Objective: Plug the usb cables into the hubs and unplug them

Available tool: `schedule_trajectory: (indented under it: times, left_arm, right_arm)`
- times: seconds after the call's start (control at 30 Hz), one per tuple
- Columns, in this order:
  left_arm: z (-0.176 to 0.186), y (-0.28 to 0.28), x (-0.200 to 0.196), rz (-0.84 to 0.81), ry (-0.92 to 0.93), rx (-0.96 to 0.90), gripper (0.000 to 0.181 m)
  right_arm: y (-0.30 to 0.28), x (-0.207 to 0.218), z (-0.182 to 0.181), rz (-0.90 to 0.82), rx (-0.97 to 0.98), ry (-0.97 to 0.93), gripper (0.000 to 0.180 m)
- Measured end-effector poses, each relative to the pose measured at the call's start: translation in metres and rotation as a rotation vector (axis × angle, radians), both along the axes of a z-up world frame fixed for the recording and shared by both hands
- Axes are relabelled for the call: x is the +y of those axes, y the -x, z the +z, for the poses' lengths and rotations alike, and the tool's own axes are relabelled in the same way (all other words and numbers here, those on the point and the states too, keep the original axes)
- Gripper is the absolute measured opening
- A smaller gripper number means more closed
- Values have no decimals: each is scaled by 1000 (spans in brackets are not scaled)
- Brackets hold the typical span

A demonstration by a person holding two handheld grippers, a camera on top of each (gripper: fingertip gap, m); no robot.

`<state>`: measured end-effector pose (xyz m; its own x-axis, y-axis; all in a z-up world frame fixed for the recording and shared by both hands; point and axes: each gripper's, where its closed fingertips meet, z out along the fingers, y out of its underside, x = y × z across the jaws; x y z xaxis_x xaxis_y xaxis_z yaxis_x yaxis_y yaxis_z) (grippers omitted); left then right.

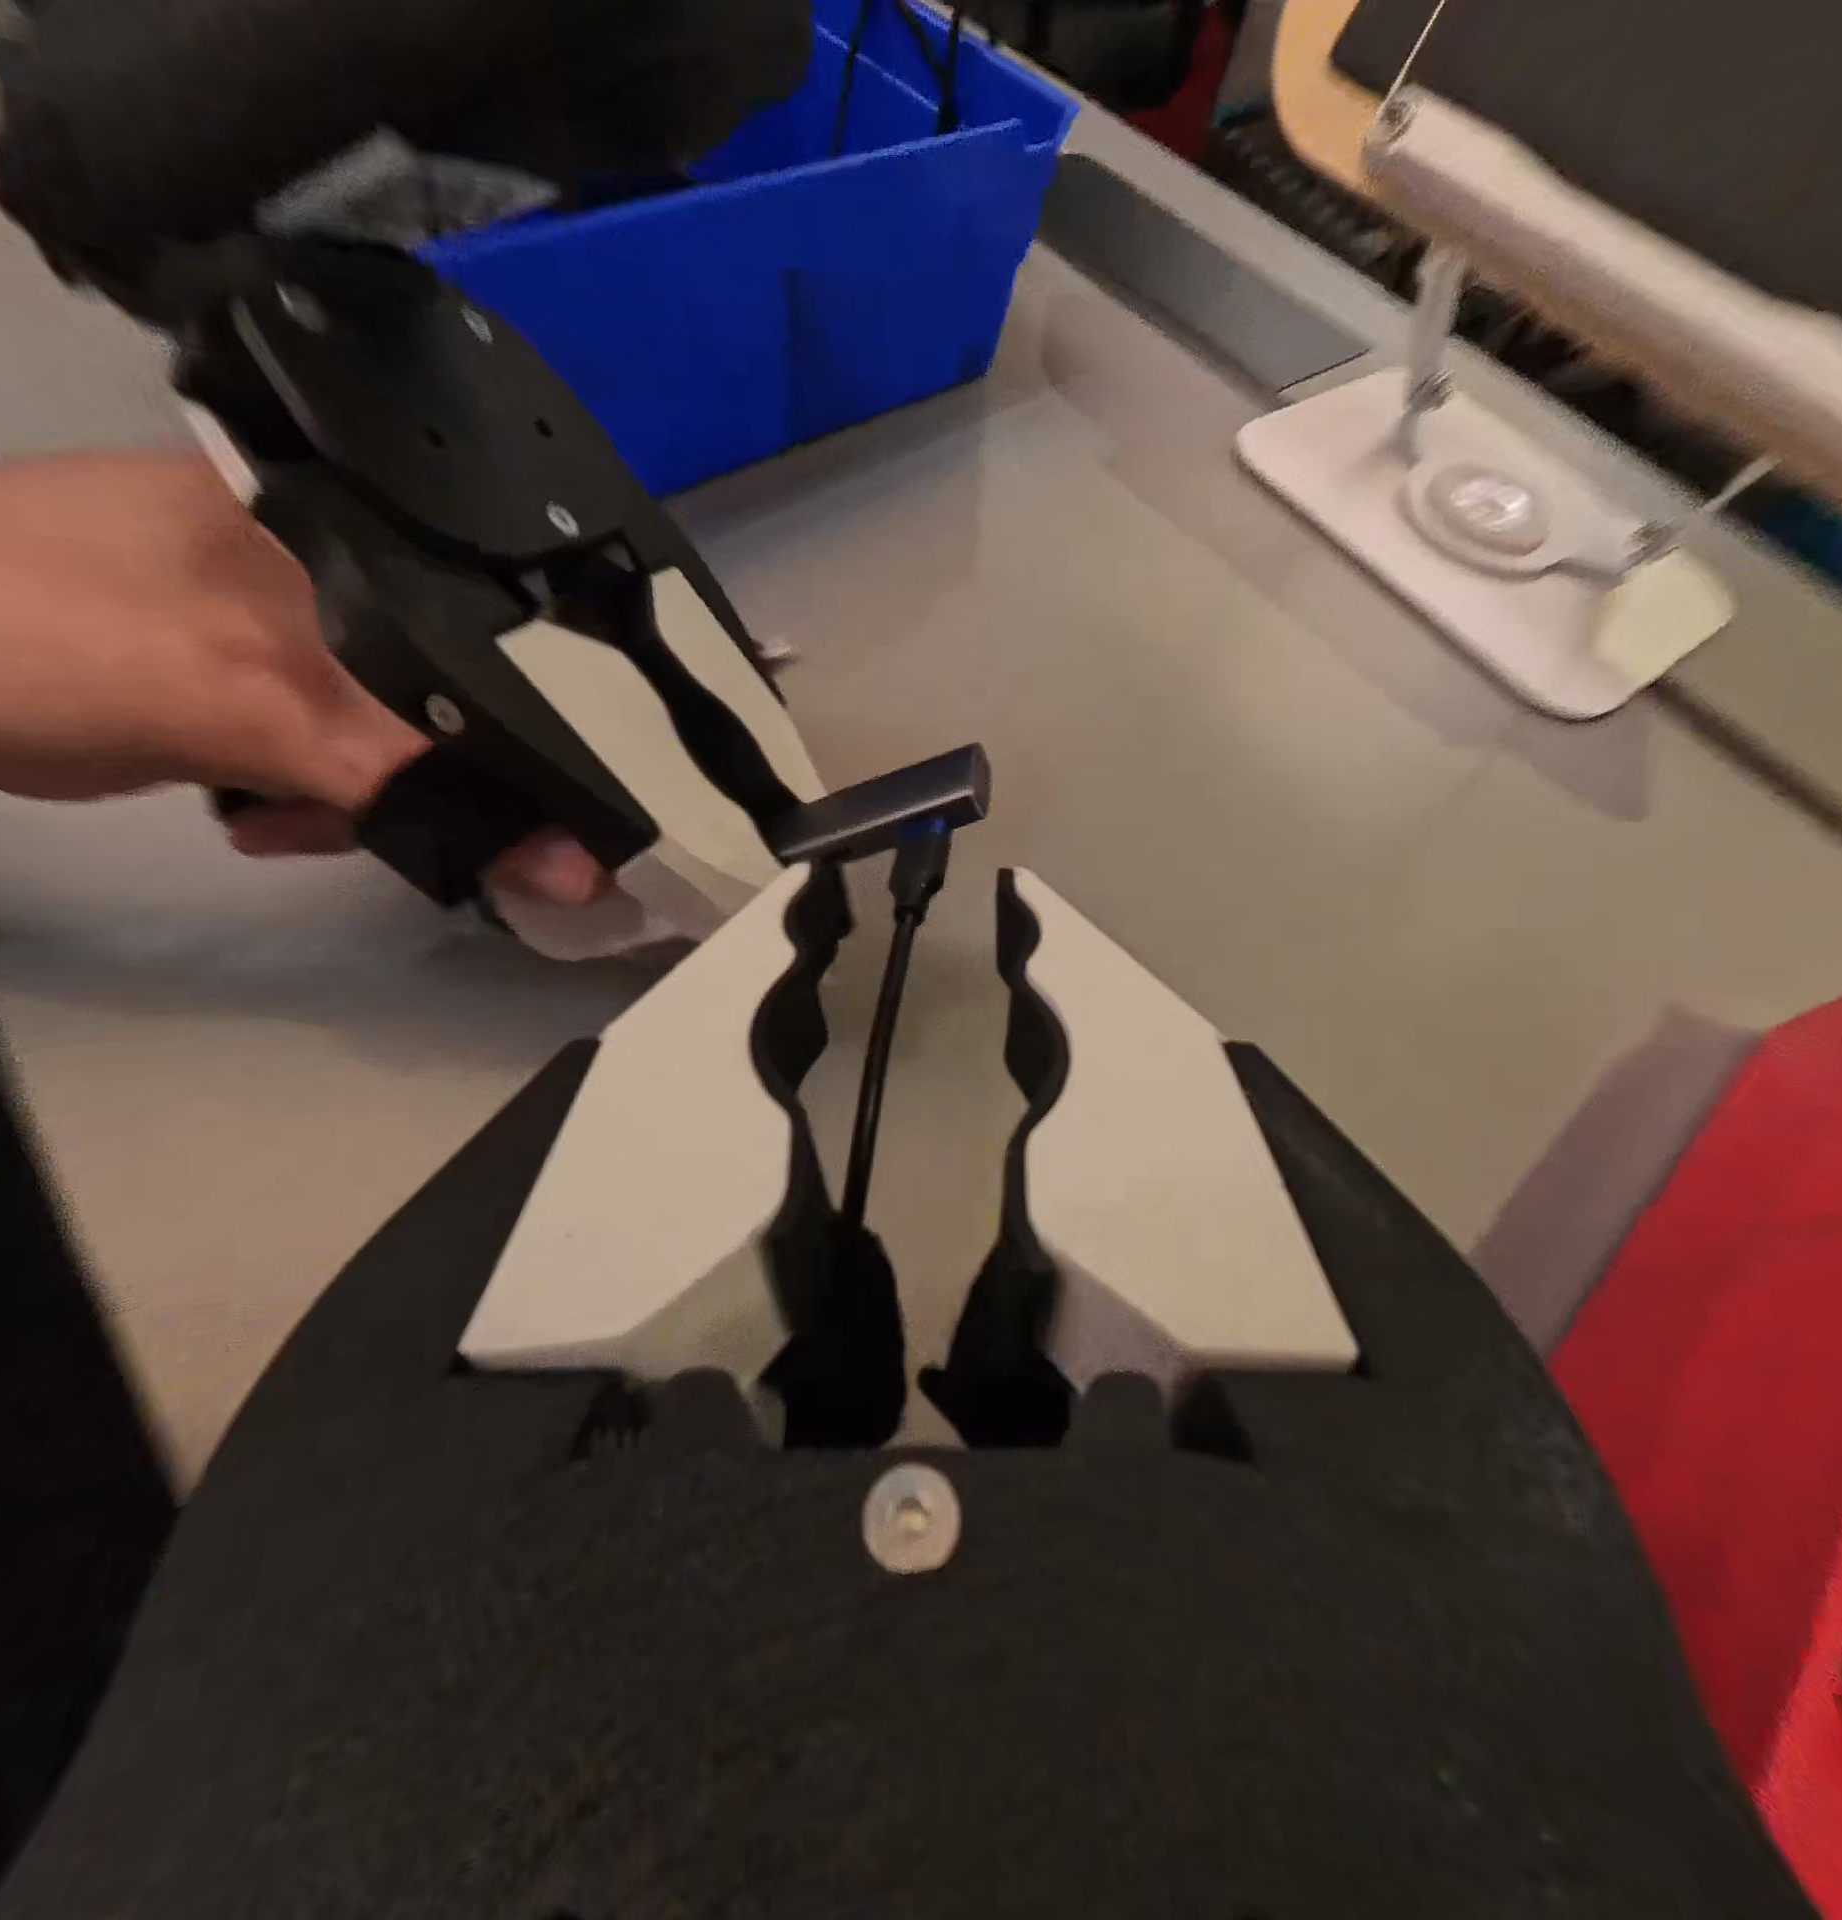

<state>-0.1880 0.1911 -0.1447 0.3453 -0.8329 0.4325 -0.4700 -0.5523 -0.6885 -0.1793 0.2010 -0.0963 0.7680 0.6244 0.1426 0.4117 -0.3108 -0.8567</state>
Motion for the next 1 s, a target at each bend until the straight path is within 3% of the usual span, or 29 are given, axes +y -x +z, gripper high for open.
schedule_trajectory:
  times: [0.2,0.4,0.53,0.6,0.67,1.0]
  left_arm:
    - [-3,-5,-10,-44,-2,33,20]
    - [-5,-3,-7,-27,-28,59,20]
    - [-1,1,-4,-27,0,33,20]
    - [-1,0,-6,-43,-1,35,20]
    - [0,-2,-9,-53,-7,35,20]
    - [9,-8,0,-16,-98,-46,23]
  right_arm:
    - [0,3,5,-12,-284,-322,1]
    - [0,-2,1,7,-343,-312,5]
    - [-1,-4,-4,20,-310,-280,28]
    - [-1,-1,-6,12,-321,-294,25]
    - [-2,2,-4,-11,-332,-320,10]
    - [-5,2,-5,-23,-284,-271,10]
